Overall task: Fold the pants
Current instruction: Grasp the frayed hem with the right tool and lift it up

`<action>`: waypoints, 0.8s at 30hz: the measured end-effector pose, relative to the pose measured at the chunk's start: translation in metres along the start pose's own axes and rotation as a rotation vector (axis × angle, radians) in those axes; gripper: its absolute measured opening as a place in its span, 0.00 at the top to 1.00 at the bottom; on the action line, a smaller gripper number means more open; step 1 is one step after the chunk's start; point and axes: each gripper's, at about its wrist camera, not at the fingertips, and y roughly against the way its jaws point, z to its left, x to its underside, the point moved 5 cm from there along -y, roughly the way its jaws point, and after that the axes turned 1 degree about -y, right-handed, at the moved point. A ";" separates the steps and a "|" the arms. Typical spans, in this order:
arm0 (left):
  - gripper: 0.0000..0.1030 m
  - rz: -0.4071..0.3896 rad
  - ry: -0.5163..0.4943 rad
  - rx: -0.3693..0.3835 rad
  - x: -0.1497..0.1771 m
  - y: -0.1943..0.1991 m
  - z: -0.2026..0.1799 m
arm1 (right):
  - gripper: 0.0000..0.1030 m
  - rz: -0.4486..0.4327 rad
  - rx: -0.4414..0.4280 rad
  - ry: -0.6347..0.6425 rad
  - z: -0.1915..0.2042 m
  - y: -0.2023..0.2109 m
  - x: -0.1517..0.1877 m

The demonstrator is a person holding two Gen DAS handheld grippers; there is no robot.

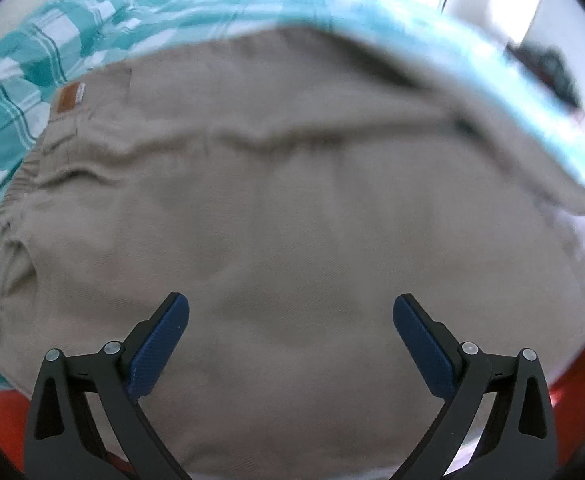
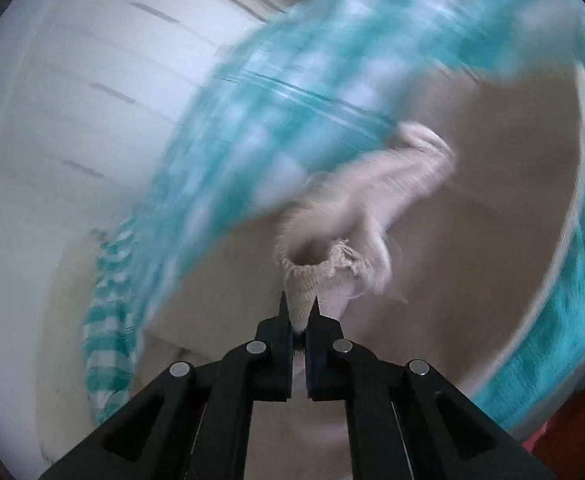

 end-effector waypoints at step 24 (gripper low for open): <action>0.63 0.115 0.492 0.455 -0.181 -0.063 0.037 | 0.96 -0.006 -0.523 0.463 0.121 0.226 0.011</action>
